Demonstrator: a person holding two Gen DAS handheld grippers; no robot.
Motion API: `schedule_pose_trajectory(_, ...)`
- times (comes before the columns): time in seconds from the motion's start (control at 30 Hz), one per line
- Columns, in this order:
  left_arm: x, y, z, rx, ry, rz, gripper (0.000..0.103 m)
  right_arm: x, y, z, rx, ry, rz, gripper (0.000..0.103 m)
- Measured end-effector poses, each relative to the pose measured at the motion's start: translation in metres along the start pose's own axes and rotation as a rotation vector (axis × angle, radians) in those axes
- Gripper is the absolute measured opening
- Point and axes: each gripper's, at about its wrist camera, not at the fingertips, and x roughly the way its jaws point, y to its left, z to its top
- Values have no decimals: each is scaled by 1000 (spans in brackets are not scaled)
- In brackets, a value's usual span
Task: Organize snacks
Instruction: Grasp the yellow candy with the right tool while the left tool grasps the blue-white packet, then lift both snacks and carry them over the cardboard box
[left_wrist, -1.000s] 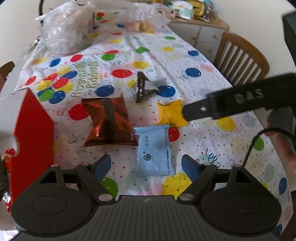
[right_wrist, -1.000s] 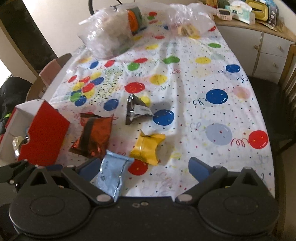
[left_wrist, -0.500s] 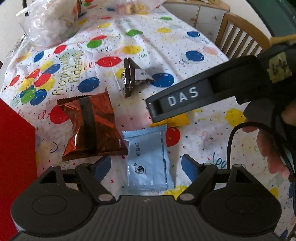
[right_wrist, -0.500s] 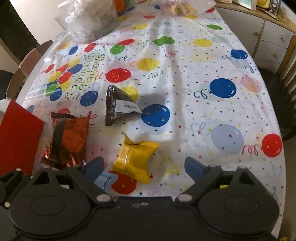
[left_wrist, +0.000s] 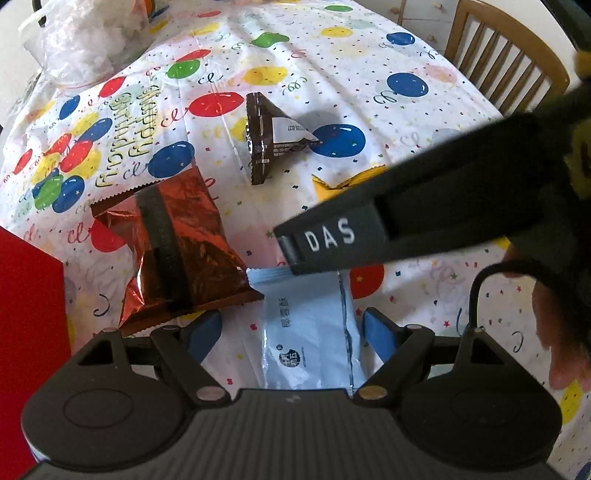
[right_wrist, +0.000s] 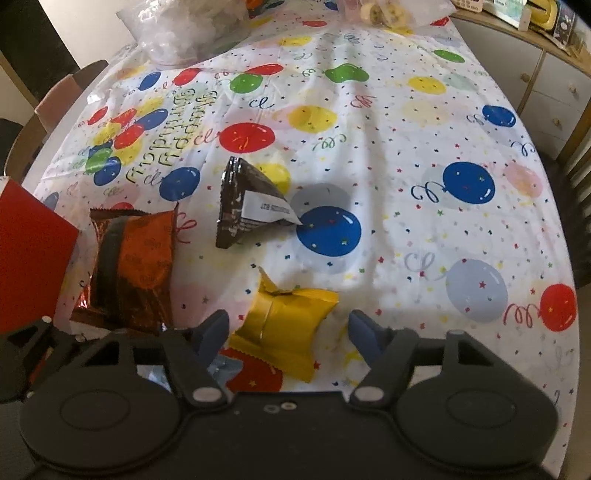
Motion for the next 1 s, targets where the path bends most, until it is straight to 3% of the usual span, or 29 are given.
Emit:
schedule_pose_trajectory(0.07, 0, 0, 1, -3, -1, -1, 83, 0, 3, -1, -15, -4, -16, 62)
schedule_pose_trajectory(0.33, -4, -1, 0, -13, -13, -32, 51, -4, 2, -4, -9, -5, 10, 42)
schedule_pose_trajectory(0.4, -6, -4, -2, -9, -15, -28, 48, -5, 1, -5, -4, -6, 14, 41)
schedule_pose_trajectory(0.7, -18, 1, -13, -58, -29, -29, 47, -14, -8, -16, 42, -22, 44, 35)
schedule_pose_trajectory(0.73, -21, 2, -15, -63, -32, -31, 47, -15, -9, -17, 50, -24, 47, 33)
schedule_pose_trajectory(0.77, -24, 2, -17, -70, -37, -30, 47, -18, -11, -19, 56, -29, 52, 23)
schedule_pose_trajectory(1.0, -43, 10, -29, -114, -66, -28, 47, -32, -15, -31, 54, -39, 59, 23)
